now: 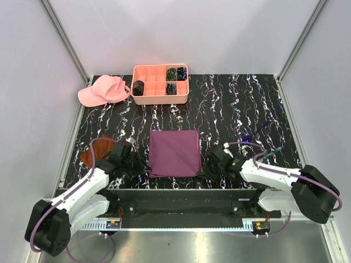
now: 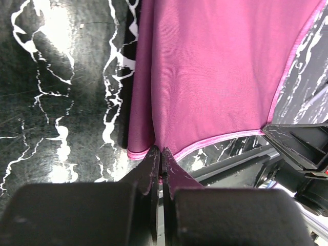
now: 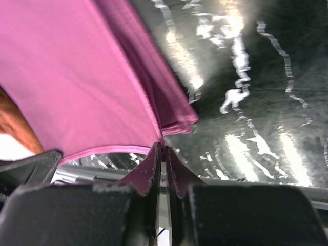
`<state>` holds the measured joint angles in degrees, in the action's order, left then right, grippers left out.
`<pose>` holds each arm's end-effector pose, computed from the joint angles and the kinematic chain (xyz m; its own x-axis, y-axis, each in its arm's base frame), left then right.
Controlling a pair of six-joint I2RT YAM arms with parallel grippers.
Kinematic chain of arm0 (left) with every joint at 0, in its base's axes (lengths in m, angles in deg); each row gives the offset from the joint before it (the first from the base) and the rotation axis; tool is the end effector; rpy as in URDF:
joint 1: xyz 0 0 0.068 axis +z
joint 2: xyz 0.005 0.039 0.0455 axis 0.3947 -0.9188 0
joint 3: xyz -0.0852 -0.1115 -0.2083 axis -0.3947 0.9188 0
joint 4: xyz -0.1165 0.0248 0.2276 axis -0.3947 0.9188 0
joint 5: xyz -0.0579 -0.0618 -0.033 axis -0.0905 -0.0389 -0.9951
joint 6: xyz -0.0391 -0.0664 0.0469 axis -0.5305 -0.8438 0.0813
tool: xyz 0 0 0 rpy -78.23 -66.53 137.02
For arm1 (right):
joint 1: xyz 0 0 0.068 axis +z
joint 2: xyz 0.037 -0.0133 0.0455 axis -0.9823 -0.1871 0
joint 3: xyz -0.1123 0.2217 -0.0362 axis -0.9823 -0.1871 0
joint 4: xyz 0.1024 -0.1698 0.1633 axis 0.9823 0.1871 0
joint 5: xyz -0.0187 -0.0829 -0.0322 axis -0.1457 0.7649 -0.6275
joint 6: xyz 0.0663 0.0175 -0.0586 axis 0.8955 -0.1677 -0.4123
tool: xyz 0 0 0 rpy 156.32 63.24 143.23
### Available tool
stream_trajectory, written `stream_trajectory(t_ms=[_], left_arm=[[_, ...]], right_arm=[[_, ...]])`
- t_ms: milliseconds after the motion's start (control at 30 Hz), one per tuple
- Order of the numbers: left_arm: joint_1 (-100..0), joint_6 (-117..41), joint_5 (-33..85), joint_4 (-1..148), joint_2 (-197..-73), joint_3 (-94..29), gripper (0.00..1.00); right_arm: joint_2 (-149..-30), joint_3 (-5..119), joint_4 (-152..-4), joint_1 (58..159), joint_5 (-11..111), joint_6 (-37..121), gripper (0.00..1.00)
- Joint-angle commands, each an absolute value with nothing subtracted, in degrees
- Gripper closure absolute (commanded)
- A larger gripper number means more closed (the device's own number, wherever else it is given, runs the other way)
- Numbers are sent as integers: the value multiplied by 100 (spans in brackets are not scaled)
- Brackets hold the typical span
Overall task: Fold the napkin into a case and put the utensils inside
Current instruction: Pick up the square-folded napkin from the center of the board, then smooth out the square-folded napkin at the center of the board.
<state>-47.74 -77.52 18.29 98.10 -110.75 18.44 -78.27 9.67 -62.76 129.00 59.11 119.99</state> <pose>0.1704 -0.1024 0.1124 -0.8841 -0.4207 -0.2034 -0.2221 0.7613 -0.6091 0.1562 0.1824 0.0968 -0.8014 0.5948 -0.0635 0.4730 0.6951 0.5415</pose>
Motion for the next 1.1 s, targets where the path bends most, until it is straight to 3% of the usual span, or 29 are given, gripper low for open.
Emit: stream_trajectory(t_ms=[0,300,700,1000,1067], left_arm=[[-4751,-7747,1653,9705,-10873,1533,100],[-4751,-7765,1609,9652,-10996,1479,100],[-4751,-7993,1380,9186,-11031,2288,100],[-4751,-7993,1196,9010,-11216,2464,93],[-4751,-8002,1161,8993,-11189,2491,86]], right_arm=[[-7577,1468,-5931,12949,6207,11413,91],[-7928,2084,-5588,12598,6252,10324,94],[-8042,1768,-5544,12474,6120,10112,97],[-8069,1592,-5570,12474,6295,10103,97],[-8060,1540,-5579,12474,6304,10138,96]])
